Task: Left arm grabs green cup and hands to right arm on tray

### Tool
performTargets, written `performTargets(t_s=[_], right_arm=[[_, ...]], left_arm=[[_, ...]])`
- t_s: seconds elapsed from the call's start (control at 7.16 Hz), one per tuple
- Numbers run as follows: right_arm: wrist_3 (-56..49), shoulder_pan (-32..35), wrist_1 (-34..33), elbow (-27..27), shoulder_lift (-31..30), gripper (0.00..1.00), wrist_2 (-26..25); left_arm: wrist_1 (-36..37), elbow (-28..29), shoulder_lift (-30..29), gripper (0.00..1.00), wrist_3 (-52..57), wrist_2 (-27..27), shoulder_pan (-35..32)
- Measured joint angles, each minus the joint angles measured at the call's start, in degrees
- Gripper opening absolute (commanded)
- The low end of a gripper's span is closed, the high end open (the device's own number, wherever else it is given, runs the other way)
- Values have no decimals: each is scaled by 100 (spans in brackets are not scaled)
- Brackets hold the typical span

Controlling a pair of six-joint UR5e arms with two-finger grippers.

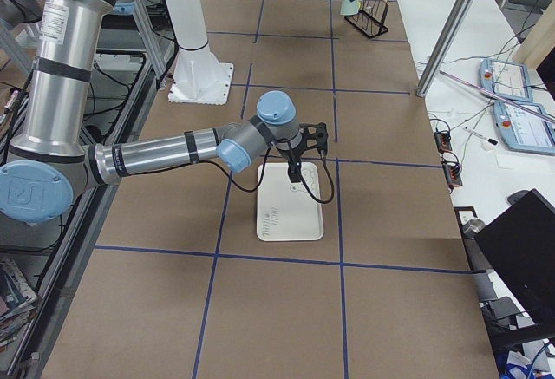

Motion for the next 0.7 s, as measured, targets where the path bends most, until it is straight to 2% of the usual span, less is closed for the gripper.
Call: performTargets(t_s=[0.28,0.56,0.7], right_arm=[[2100,-837,1646,-45,213,100,-577],[3777,-1695,2844,-55,681,100,-1424],[4297,-2040,3339,-57,862,100,-1727]], left_arm=[[-708,-202,34,11,-1206,11,629],[-1723,-215,35,11,-2344,1,1083],[-2321,-181,35,11,-2786,-3,1335]])
